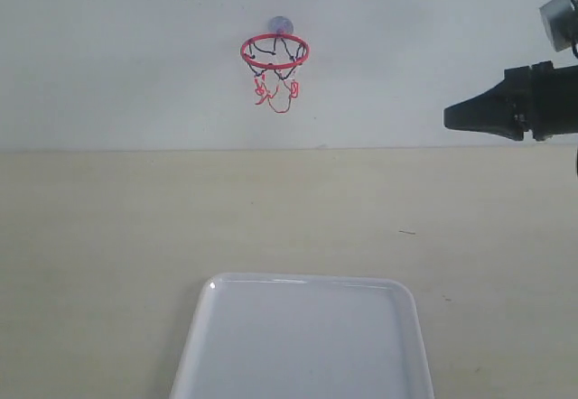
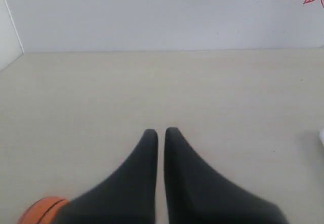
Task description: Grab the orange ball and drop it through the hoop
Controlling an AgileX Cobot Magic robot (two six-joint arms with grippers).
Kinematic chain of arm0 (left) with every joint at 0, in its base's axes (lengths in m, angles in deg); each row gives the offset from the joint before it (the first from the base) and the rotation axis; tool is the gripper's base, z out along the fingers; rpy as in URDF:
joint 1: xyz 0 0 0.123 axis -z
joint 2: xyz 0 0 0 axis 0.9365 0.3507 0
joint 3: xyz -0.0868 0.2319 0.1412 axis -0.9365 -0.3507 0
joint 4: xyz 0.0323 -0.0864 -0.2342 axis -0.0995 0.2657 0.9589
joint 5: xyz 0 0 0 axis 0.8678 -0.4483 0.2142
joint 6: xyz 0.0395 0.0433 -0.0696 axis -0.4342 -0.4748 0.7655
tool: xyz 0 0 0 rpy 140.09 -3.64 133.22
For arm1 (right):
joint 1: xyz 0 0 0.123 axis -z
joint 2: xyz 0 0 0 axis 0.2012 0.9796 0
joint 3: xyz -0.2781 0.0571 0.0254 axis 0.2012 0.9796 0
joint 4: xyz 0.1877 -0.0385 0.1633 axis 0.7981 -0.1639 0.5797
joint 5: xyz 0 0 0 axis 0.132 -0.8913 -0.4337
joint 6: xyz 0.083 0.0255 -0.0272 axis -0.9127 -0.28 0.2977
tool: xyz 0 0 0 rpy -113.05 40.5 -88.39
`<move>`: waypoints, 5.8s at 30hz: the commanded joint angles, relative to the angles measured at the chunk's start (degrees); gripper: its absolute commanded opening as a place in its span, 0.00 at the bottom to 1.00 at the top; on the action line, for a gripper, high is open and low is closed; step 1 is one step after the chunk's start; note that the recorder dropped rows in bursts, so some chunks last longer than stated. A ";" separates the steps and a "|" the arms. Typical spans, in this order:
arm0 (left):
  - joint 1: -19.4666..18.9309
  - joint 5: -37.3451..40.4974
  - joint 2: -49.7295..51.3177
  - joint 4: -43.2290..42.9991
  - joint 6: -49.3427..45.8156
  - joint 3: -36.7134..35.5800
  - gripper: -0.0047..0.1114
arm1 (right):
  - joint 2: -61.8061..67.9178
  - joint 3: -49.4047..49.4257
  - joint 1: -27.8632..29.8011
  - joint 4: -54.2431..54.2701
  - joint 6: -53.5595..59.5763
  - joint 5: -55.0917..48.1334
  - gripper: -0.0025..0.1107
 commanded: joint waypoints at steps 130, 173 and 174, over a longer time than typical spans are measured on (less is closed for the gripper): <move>-0.24 -0.16 -0.20 0.10 -0.23 -0.15 0.08 | -106.34 72.35 -7.71 110.04 102.57 -86.49 0.02; -0.24 -0.16 -0.20 0.10 -0.23 -0.15 0.08 | -106.34 72.35 -14.97 110.02 107.06 -86.64 0.02; -0.24 -0.16 -0.20 0.10 -0.23 -0.15 0.08 | -106.34 72.35 -14.97 110.02 107.06 -86.64 0.02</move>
